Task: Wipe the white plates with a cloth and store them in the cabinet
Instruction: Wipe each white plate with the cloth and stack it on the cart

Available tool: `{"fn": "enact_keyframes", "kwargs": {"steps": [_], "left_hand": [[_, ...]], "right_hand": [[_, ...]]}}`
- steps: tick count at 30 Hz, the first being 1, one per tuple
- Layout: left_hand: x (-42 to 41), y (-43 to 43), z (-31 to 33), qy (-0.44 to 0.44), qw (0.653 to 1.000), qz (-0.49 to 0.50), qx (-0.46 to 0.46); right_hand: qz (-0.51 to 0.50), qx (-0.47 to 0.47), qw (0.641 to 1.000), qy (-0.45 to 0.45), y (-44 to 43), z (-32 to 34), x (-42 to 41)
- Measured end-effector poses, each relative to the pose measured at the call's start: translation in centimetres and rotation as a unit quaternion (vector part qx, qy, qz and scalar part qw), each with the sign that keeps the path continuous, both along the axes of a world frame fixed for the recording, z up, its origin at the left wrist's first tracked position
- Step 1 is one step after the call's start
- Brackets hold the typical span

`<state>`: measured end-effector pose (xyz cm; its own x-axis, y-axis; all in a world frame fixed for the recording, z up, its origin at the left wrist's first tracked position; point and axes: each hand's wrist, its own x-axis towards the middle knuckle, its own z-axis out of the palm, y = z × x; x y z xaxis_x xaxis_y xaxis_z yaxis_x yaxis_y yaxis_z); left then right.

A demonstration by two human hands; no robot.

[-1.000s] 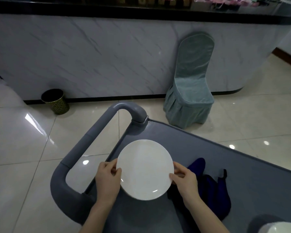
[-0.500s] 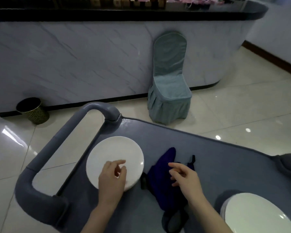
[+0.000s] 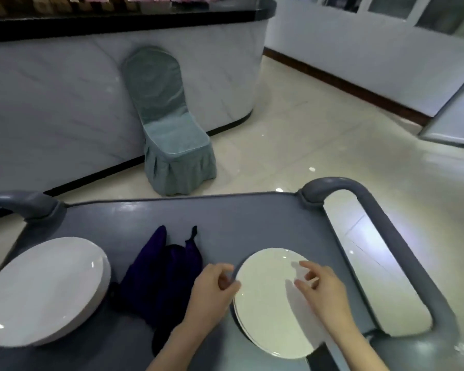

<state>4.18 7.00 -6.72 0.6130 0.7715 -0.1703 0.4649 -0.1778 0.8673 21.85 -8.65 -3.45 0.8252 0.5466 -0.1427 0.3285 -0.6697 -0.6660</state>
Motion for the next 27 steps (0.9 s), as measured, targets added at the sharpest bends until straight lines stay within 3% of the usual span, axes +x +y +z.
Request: {"fn": "enact_keyframes", "kwargs": {"steps": [10,20,27], "left_hand": [[2.6,-3.2,-0.6,0.066,0.997,0.031,0.013],[2.3,-2.9,-0.6,0.033,0.994,0.089,-0.059],[0.0,-0.9,1.2,-0.046,0.987,0.113,-0.101]], "right_hand": [[0.01,-0.047,0.996,0.075,-5.2,-1.2,2.4],[-0.016,0.024,0.988,0.154,-5.1,-2.3,3.2],[-0.013,0.173,0.95,0.261,-1.9,-1.1,1.6]]}}
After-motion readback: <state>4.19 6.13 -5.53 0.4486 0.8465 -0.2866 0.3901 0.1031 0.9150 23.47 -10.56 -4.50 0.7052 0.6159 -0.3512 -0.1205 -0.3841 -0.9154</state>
